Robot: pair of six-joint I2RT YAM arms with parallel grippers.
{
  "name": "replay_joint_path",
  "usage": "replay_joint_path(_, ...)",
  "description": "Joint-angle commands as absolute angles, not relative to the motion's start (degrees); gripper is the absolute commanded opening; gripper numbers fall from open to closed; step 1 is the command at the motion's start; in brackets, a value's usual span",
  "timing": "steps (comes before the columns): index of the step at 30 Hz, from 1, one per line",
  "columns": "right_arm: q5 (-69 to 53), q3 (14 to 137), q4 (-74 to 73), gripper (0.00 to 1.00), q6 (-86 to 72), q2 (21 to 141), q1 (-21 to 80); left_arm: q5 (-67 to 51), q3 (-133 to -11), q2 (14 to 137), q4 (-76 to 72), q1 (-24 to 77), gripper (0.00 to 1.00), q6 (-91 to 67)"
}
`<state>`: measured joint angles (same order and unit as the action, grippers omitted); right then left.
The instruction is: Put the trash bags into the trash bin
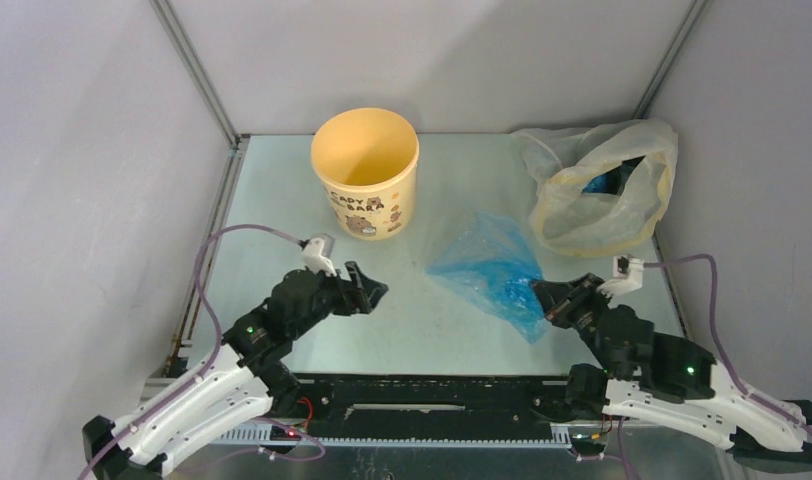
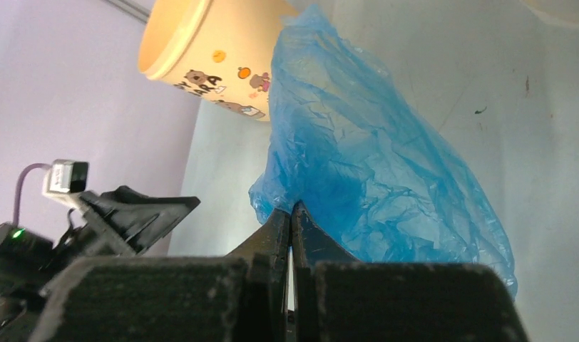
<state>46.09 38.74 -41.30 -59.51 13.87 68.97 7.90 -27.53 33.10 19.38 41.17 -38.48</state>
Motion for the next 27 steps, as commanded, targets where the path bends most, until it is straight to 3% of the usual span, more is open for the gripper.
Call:
replay_joint_path(1,49.8,40.1,-35.3,0.00,-67.4,21.2,68.9,1.6,-26.7,36.9,6.5,50.4,0.85,-45.6)
replay_joint_path(5,49.0,40.0,-30.0,0.00,-68.5,25.0,68.8,4.8,-27.5,41.5,0.6,57.1,0.85,-48.5)
replay_joint_path(8,48.0,40.0,-28.2,0.00,-70.6,26.3,68.9,5.0,-29.0,44.8,-2.5,59.1,0.65,-47.0)
replay_joint_path(16,45.4,40.0,-24.8,0.00,-71.0,26.6,68.9,0.5,-34.6,52.8,-10.0,65.0,0.54,-39.5)
replay_joint_path(21,44.5,40.1,-24.2,0.00,-71.0,26.1,68.9,6.9,-41.2,54.8,-3.4,71.5,0.60,-17.7)
replay_joint_path(27,43.2,40.3,-23.8,0.00,-72.3,25.3,68.9,4.1,-44.6,58.8,-3.3,71.6,0.66,-7.1)
